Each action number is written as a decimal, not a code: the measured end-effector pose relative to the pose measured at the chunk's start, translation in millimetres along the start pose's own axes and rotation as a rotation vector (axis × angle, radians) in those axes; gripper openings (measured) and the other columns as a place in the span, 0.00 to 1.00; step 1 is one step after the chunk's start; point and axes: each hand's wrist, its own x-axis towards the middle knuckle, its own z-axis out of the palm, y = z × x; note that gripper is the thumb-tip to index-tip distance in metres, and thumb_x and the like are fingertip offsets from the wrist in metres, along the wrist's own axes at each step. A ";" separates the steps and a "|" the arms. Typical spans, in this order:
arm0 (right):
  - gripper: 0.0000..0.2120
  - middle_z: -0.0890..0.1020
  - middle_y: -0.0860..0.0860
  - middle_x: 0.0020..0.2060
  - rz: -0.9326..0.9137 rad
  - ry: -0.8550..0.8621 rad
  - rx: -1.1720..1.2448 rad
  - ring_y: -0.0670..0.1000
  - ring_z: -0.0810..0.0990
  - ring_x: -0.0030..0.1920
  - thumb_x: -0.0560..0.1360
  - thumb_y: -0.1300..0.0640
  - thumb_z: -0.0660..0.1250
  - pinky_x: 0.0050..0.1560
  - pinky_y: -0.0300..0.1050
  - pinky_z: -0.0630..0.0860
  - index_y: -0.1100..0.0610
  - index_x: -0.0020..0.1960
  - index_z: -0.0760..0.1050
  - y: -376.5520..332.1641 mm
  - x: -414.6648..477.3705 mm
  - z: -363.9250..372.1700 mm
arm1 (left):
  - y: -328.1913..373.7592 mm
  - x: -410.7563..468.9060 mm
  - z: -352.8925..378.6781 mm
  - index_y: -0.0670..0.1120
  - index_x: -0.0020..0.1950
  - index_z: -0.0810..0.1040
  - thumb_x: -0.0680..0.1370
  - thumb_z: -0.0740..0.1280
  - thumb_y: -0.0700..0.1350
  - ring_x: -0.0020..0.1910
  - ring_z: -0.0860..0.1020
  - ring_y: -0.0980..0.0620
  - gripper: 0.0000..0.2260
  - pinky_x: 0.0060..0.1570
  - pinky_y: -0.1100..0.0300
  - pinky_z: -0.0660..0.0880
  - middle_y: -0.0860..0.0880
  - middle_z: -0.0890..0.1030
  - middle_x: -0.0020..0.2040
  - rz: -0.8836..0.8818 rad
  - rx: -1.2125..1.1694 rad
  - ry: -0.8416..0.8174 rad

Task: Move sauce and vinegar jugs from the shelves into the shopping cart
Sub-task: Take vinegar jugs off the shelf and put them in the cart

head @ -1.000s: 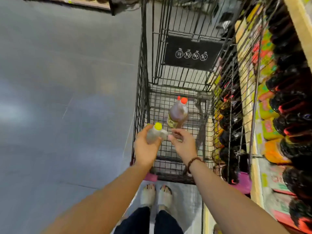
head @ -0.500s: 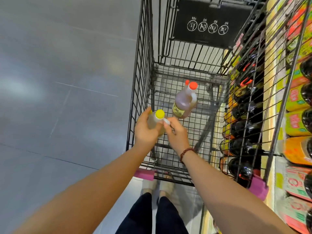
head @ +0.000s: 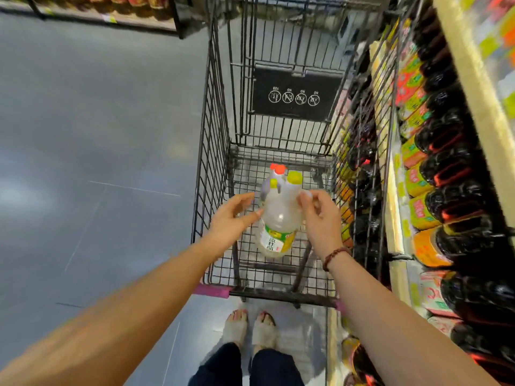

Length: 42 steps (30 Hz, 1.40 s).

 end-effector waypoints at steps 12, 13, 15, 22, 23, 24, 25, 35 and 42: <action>0.12 0.80 0.52 0.37 -0.197 0.234 0.137 0.49 0.78 0.43 0.78 0.55 0.63 0.45 0.47 0.75 0.60 0.39 0.76 -156.1 27.4 -104.8 | 152.4 -26.2 24.2 0.48 0.66 0.72 0.68 0.74 0.50 0.56 0.81 0.48 0.28 0.55 0.51 0.78 0.48 0.80 0.61 0.298 -0.053 -0.341; 0.12 0.80 0.51 0.35 -0.201 0.238 0.150 0.48 0.78 0.41 0.78 0.55 0.63 0.46 0.47 0.75 0.61 0.40 0.76 -166.0 28.3 -109.8 | 160.2 -25.1 26.3 0.48 0.65 0.73 0.68 0.74 0.48 0.54 0.81 0.48 0.26 0.52 0.53 0.78 0.48 0.81 0.59 0.302 -0.079 -0.358; 0.12 0.79 0.49 0.32 -0.202 0.275 0.118 0.46 0.77 0.35 0.78 0.52 0.63 0.42 0.48 0.75 0.58 0.40 0.76 -181.5 29.9 -118.1 | 173.2 -23.0 31.3 0.50 0.61 0.75 0.70 0.73 0.45 0.47 0.83 0.52 0.20 0.44 0.58 0.78 0.50 0.84 0.50 0.320 -0.129 -0.380; 0.16 0.80 0.48 0.31 -0.196 0.457 0.048 0.48 0.77 0.33 0.76 0.45 0.63 0.39 0.49 0.75 0.56 0.37 0.77 -220.9 20.8 -124.6 | 204.7 -27.3 26.6 0.49 0.61 0.76 0.64 0.78 0.48 0.46 0.84 0.50 0.27 0.40 0.55 0.78 0.48 0.85 0.48 0.330 -0.246 -0.459; 0.16 0.80 0.49 0.31 -0.201 0.487 0.023 0.49 0.77 0.33 0.76 0.47 0.63 0.40 0.50 0.76 0.55 0.35 0.76 -225.5 17.2 -122.6 | 207.2 -27.6 23.6 0.50 0.60 0.77 0.65 0.77 0.47 0.45 0.84 0.51 0.24 0.37 0.58 0.78 0.49 0.85 0.47 0.330 -0.259 -0.476; 0.16 0.80 0.49 0.30 -0.203 0.510 0.009 0.49 0.77 0.33 0.76 0.48 0.62 0.40 0.49 0.75 0.55 0.34 0.75 -231.5 12.1 -120.6 | 209.8 -26.8 20.8 0.51 0.59 0.78 0.67 0.75 0.45 0.43 0.84 0.52 0.21 0.34 0.59 0.77 0.49 0.86 0.47 0.333 -0.262 -0.499; 0.16 0.80 0.49 0.30 -0.193 0.524 0.020 0.49 0.77 0.32 0.77 0.49 0.62 0.37 0.47 0.74 0.55 0.34 0.75 -237.2 6.8 -119.6 | 213.2 -26.9 18.8 0.51 0.58 0.78 0.69 0.74 0.44 0.42 0.84 0.52 0.18 0.33 0.60 0.77 0.49 0.86 0.46 0.336 -0.263 -0.519; 0.30 0.72 0.72 0.59 -0.170 0.474 0.303 0.70 0.77 0.51 0.72 0.64 0.70 0.48 0.44 0.75 0.50 0.70 0.65 -220.7 -88.1 -121.9 | 229.5 -36.5 42.4 0.47 0.60 0.79 0.63 0.78 0.49 0.46 0.84 0.46 0.26 0.49 0.48 0.79 0.44 0.84 0.51 0.304 -0.259 -0.798; 0.37 0.82 0.49 0.54 -0.014 0.711 0.265 0.48 0.83 0.50 0.66 0.61 0.76 0.44 0.41 0.80 0.45 0.70 0.66 -184.8 -194.5 -131.0 | 212.8 -102.0 103.4 0.46 0.59 0.79 0.73 0.70 0.43 0.38 0.83 0.51 0.14 0.32 0.60 0.79 0.45 0.85 0.49 0.236 -0.186 -1.037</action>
